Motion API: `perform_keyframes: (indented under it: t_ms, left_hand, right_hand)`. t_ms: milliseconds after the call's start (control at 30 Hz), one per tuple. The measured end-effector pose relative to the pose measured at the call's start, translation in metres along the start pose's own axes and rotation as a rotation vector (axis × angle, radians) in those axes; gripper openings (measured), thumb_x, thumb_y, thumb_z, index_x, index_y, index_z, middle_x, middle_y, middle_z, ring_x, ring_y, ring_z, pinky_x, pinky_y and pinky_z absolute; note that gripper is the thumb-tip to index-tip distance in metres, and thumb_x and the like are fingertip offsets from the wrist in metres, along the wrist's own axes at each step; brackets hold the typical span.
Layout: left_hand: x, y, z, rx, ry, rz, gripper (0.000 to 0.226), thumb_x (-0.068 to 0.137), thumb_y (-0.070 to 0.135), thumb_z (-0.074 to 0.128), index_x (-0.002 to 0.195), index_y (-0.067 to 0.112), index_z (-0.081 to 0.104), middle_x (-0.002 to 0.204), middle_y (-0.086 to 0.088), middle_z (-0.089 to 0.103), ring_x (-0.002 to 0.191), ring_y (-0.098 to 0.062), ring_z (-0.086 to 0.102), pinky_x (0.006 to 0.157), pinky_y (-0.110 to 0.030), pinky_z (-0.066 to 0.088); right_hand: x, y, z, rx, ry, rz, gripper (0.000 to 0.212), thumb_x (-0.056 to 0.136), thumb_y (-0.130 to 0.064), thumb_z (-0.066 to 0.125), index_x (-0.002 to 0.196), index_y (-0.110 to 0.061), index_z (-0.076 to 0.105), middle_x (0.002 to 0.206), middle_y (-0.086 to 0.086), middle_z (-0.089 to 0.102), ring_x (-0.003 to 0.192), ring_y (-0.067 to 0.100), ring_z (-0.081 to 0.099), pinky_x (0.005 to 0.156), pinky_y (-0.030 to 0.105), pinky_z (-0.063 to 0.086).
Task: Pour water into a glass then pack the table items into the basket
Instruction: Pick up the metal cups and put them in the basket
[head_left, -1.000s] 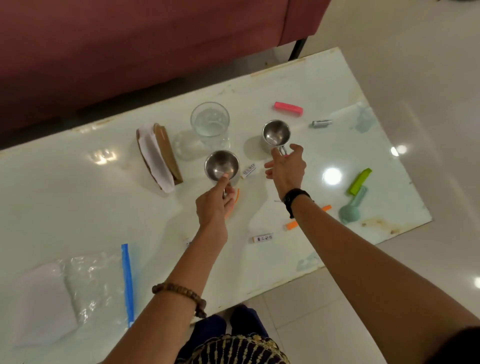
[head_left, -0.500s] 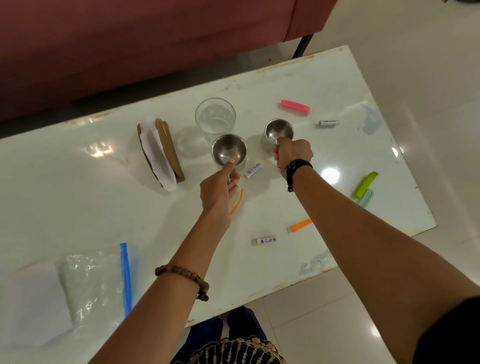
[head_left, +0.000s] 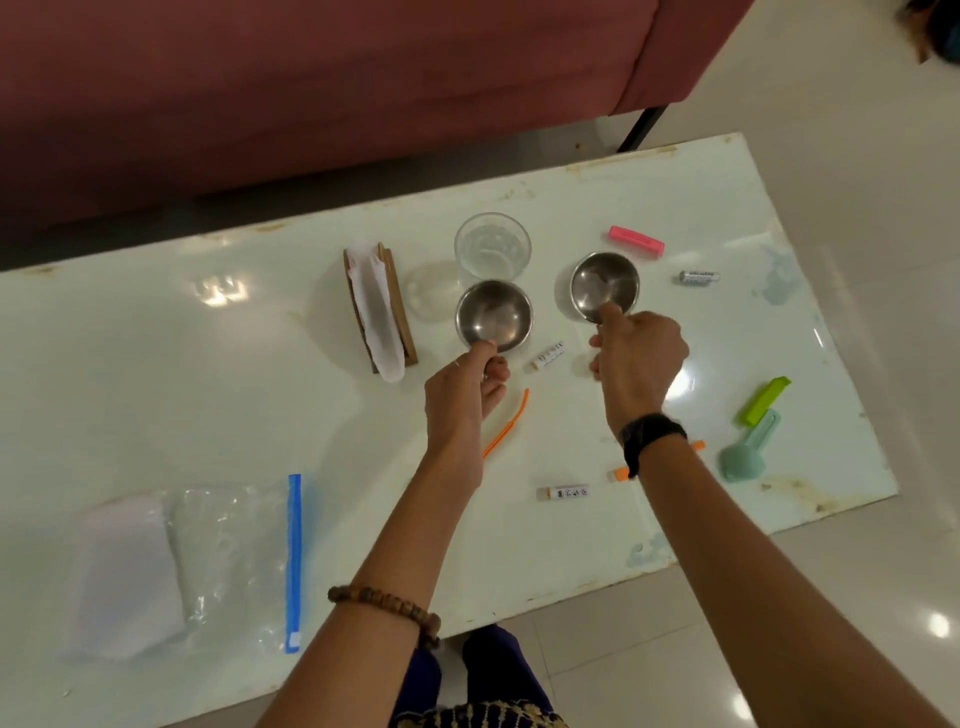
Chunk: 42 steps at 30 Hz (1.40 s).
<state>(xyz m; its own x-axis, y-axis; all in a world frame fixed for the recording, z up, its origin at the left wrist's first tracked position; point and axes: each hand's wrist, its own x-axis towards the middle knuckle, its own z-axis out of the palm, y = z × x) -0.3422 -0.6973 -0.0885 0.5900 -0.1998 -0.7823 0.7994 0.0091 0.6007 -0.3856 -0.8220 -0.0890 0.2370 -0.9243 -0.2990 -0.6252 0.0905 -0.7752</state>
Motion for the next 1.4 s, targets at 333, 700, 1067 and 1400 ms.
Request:
perform_keyframes:
  t_ms: [333,700,1067,1400]
  left_hand:
    - [-0.035,0.031,-0.129,-0.135,0.119,0.089,0.026,0.087,0.026,0.055,0.064,0.014,0.061,0.087,-0.004,0.075,0.079,-0.012,0.072,0.065,-0.021,0.054]
    - [-0.055,0.13,-0.382,-0.437,0.276,0.22,0.029,0.087,0.024,0.058,0.061,0.011,0.057,0.088,-0.011,0.073,0.081,-0.016,0.071,0.068,-0.021,0.059]
    - [-0.089,0.227,-0.614,-0.569,0.498,0.355,0.033,0.086,0.022,0.059,0.057,0.009,0.052,0.08,-0.007,0.073,0.082,-0.016,0.07,0.074,-0.023,0.057]
    - [-0.033,0.272,-0.678,-0.637,0.565,0.258,0.029,0.089,0.031,0.056,0.065,0.015,0.052,0.088,-0.004,0.063,0.071,-0.009,0.056,0.069,-0.02,0.042]
  right_hand:
    - [-0.134,-0.025,0.046,0.064,-0.223,-0.107,0.029,0.084,-0.022,0.056,0.058,-0.009,0.055,0.044,-0.012,0.061,0.026,0.005,0.045,0.037,0.017,0.04]
    - [-0.337,-0.085,0.215,0.022,-0.527,-0.266,0.027,0.08,-0.019,0.059,0.062,0.0,0.059,0.043,-0.006,0.06,0.029,0.007,0.044,0.037,0.016,0.039]
    - [-0.538,-0.179,0.379,-0.001,-0.862,-0.552,0.032,0.084,-0.017,0.059,0.052,-0.014,0.054,0.052,0.005,0.062,0.03,0.003,0.044,0.035,0.012,0.038]
    - [-0.572,-0.217,0.487,-0.202,-0.922,-0.803,0.036,0.082,-0.016,0.056,0.046,-0.013,0.052,0.047,-0.002,0.059,0.03,0.003,0.047,0.041,0.017,0.042]
